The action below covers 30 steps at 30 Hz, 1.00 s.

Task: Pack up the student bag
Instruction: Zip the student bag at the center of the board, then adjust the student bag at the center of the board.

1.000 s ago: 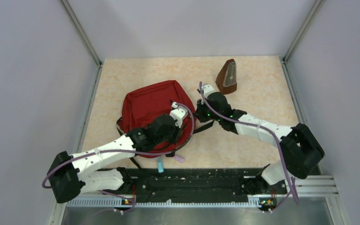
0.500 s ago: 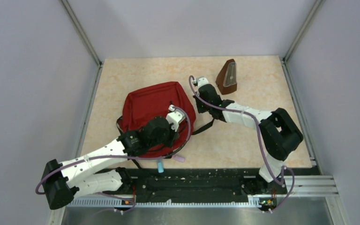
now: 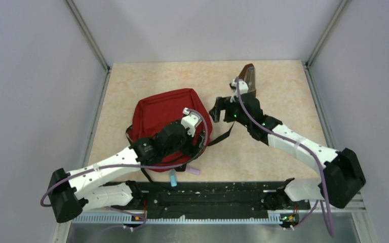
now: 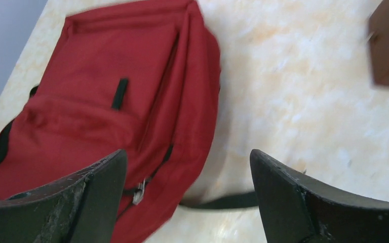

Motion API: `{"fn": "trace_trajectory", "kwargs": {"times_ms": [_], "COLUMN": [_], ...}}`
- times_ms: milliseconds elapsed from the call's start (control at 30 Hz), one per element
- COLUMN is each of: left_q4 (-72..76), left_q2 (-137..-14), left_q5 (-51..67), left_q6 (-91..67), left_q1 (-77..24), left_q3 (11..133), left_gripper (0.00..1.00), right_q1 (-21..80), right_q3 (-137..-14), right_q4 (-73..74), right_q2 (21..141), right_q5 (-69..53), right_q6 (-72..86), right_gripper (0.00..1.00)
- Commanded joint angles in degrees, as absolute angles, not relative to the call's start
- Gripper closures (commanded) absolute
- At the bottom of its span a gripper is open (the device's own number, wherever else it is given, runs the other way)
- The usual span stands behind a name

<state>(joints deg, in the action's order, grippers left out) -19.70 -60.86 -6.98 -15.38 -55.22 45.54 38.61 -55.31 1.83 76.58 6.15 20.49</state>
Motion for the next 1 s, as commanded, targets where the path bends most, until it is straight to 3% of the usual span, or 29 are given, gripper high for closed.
{"fn": "trace_trajectory", "kwargs": {"times_ms": [0,300,500,967], "left_q4": [-16.6,-28.1,-35.7,-27.2], "left_q2": [-56.6,-50.4,-53.3,-55.3], "left_q5": [-6.9,3.2,0.9,-4.5], "left_q6": [-18.2,-19.2,-11.7,-6.9], "left_q1": [-53.7,-33.5,-24.9,-22.5], "left_q3": [47.8,50.7,58.6,49.2], "left_gripper": [0.14,0.14,0.12,0.13], "right_q1": [40.0,51.4,56.4,62.1], "right_q3": [-45.0,-33.1,-27.2,-22.9], "right_q4": [-2.4,-14.0,-21.8,-36.2], "right_q2": [71.4,66.4,62.1,69.5], "right_q5": [-1.9,2.5,9.7,15.3], "right_q6": [32.2,45.8,55.6,69.0], "right_gripper": [0.11,0.09,0.08,0.01]}}
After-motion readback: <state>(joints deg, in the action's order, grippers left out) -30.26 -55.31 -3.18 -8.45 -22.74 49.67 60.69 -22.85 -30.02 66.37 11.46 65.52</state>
